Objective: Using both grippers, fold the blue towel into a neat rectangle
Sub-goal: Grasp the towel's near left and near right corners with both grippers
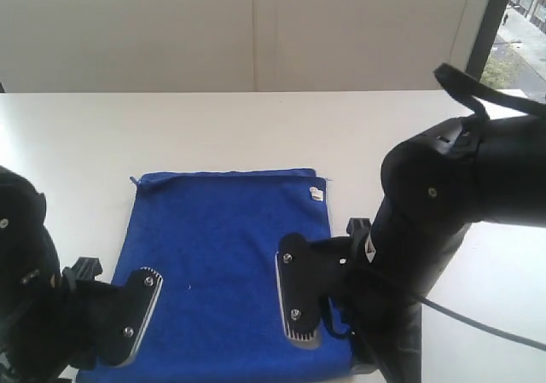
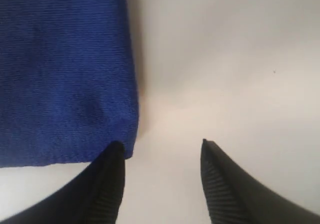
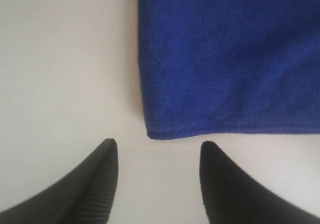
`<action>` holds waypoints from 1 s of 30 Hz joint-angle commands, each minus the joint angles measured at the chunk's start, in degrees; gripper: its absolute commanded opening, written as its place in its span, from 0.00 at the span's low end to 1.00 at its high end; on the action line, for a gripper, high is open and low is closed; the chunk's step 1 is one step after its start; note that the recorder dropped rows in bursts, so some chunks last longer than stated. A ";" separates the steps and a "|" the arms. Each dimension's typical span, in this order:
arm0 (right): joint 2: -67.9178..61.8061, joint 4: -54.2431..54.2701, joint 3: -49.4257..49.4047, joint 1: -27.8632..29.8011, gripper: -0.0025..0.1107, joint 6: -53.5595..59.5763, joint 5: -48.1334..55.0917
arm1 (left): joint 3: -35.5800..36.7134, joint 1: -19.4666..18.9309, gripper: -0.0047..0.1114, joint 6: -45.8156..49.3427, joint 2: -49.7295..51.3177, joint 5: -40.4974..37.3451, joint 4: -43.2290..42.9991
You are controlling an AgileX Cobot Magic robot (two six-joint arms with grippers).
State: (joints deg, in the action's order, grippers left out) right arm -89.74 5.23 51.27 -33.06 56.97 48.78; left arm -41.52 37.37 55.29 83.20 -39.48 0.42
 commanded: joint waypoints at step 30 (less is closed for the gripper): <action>0.17 0.91 -8.48 -1.11 0.45 6.16 -13.55 | 10.06 -0.01 0.55 1.75 -0.40 20.91 -3.07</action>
State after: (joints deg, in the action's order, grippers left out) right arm -89.64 4.68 43.52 -33.98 62.08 37.37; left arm -32.22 37.37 57.35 83.20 -19.79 -2.66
